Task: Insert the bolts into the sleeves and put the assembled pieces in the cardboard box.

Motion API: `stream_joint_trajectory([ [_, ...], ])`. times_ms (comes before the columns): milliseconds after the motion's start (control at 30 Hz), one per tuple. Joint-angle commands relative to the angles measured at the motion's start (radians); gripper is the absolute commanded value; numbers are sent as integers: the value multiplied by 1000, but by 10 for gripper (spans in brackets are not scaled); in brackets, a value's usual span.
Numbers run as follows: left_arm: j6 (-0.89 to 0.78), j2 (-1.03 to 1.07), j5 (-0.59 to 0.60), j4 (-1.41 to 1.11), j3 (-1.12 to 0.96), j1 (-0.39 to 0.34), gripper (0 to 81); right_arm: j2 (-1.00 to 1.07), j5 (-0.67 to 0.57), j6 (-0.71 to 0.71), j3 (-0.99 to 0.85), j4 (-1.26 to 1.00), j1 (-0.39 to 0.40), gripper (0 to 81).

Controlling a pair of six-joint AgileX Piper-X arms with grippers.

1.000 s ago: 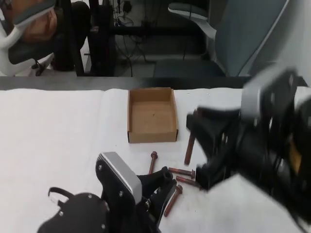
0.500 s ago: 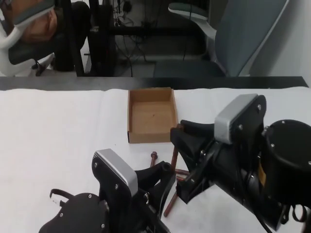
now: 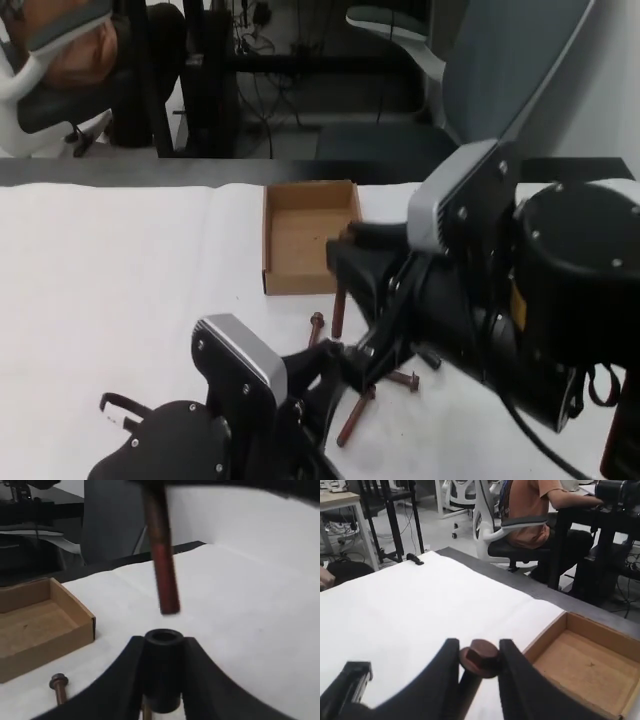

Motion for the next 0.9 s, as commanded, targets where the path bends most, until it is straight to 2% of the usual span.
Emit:
stream_joint_trajectory([
  [0, 10, -1, -17, -60, -1, 11, 18, -4, 3, -5, -11, -1, 4, 6],
  [133, -16, -1, -6, -67, -1, 33, 18, -4, 12, -5, -11, -1, 4, 6],
  [867, -25, -1, 67, -67, -1, 33, 18, 8, 29, -75, -11, -41, 4, 6],
])
